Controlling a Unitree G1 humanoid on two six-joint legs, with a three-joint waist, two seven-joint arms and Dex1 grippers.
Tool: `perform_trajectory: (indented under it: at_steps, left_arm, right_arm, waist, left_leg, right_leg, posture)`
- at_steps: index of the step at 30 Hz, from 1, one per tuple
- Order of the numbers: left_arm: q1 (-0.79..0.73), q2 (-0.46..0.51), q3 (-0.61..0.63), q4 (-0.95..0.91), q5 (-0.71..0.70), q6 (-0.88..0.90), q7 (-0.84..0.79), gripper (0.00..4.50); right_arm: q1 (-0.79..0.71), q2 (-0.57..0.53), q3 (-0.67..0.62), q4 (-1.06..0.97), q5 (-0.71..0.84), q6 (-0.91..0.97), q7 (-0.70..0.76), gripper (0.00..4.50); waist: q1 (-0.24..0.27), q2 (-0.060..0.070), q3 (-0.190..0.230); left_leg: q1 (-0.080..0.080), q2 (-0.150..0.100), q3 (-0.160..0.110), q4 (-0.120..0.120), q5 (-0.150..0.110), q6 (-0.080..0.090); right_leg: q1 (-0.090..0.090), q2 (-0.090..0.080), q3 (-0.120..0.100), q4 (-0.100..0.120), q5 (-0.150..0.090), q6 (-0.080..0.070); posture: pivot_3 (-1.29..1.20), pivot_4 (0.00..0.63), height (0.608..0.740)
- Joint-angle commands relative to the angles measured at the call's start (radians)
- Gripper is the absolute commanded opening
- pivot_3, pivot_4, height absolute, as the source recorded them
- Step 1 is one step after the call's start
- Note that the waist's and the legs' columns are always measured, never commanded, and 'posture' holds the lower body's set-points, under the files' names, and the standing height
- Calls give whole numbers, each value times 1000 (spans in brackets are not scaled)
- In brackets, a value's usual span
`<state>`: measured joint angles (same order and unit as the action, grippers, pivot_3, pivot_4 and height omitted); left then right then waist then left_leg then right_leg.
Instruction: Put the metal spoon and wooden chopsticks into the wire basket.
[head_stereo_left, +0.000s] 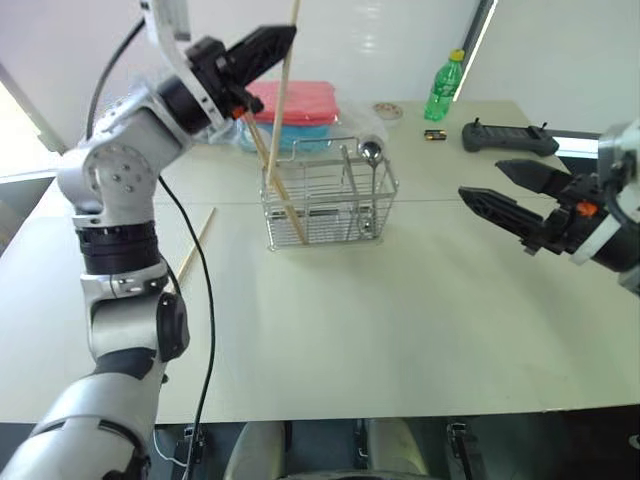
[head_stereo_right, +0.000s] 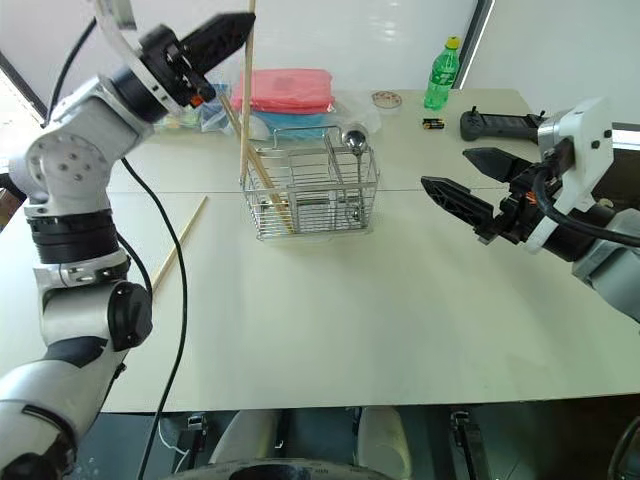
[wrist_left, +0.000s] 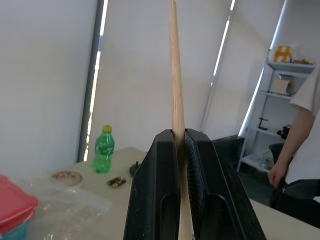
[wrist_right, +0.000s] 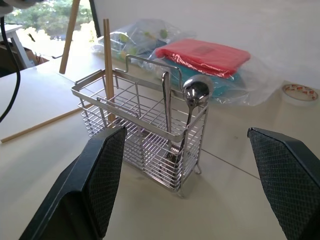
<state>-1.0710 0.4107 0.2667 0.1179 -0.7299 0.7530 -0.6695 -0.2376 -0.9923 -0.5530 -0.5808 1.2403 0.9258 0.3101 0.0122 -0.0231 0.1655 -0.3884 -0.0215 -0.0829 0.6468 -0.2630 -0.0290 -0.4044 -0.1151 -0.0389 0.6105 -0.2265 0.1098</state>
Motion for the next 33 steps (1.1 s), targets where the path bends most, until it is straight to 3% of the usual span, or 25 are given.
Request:
perform_trajectory:
  at_steps: [1,12,26,33]
  left_arm:
    - [12,20,-24,13,40,-60,-27,89]
    - [57,-66,-34,167,127,-278,-17,89]
    - [-34,-70,-11,246,113,-305,-23,89]
    - [26,-114,-51,277,162,-375,-31,89]
  right_arm:
    - [-20,6,-17,2,15,-24,-2,3985]
    - [-12,15,-37,12,65,-21,-26,3985]
    - [15,22,-40,13,66,-30,-30,3985]
    - [7,33,-35,15,85,-36,-47,3985]
  waist:
    - [0,0,0]
    - [3,-1,0]
    - [1,-1,0]
    - [1,0,0]
  left_leg:
    - [0,0,0,0,0,0]
    - [-1,0,0,0,0,0]
    - [-1,0,0,0,0,0]
    - [0,0,0,0,0,0]
  right_leg:
    - [0,0,0,0,0,0]
    - [0,-1,0,-1,0,0]
    - [0,0,0,-1,1,2]
    - [0,0,0,0,1,2]
  posture:
    - [0,150,692]
    - [0,150,692]
    - [0,150,692]
    - [0,150,692]
